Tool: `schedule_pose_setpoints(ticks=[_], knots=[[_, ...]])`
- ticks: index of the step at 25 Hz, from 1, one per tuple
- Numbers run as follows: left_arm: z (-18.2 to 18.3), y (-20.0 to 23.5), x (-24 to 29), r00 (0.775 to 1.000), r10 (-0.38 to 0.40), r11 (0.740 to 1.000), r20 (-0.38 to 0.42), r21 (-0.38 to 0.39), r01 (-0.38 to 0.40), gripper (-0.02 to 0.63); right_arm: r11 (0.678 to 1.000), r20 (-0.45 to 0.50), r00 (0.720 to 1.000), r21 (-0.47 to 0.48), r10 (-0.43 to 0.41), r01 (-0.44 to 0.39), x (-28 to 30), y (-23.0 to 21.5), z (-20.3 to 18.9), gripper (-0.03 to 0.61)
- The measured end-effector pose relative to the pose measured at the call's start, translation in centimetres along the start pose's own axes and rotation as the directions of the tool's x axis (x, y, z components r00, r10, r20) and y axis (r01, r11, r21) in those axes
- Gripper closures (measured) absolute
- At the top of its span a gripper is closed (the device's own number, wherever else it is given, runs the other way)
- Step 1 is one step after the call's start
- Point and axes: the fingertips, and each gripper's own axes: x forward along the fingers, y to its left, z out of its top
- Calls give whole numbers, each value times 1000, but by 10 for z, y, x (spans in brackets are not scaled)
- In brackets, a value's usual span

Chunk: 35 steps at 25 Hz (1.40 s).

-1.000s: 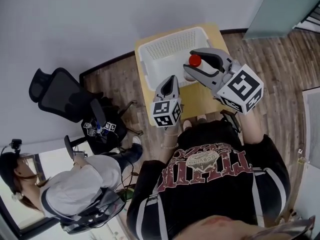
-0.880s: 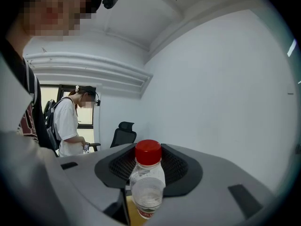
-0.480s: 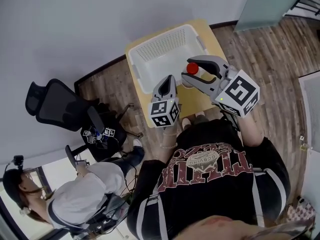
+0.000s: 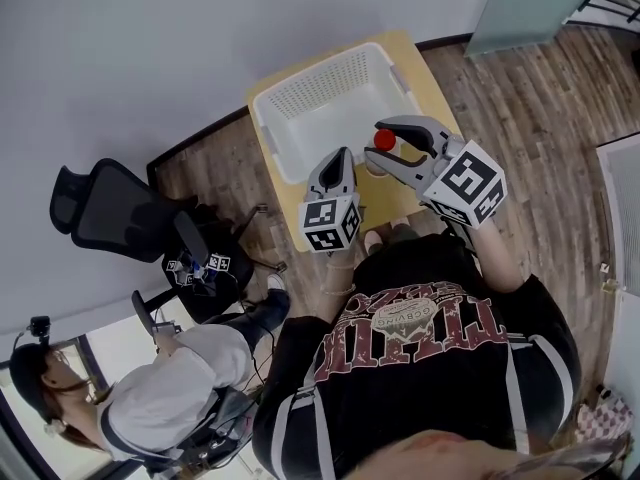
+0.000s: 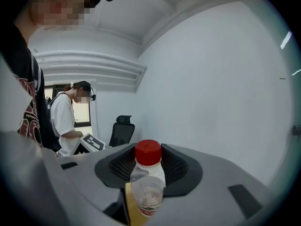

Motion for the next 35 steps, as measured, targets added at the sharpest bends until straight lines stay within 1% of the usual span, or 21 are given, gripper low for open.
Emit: schedule_pose_setpoints(ticks=[4, 8, 15, 21, 30, 35], knots=[[-3, 1, 0, 1000, 1, 1000, -8, 1, -1, 569, 1000, -21, 1000, 27, -2, 2, 7, -4, -22, 414], [-3, 1, -1, 1000, 3, 1000, -11, 2, -3, 569, 1000, -54, 999, 26, -5, 6, 15, -5, -42, 414], [-5, 1, -2, 1000, 3, 1000, -15, -2, -3, 569, 998, -81, 997, 54, 15, -11, 26, -5, -70, 414], [-13, 7, -8, 1000, 8, 1000, -19, -11, -9, 569, 1000, -110, 994, 27, 12, -9, 37, 4, -93, 414], [-16, 15, -11, 1000, 12, 1000, -25, -20, -13, 569, 1000, -158, 988, 12, 4, -3, 52, 7, -126, 414], [-18, 11, -9, 1000, 19, 1000, -25, -23, -19, 569, 1000, -153, 988, 2, 9, -9, 50, 7, -142, 414]])
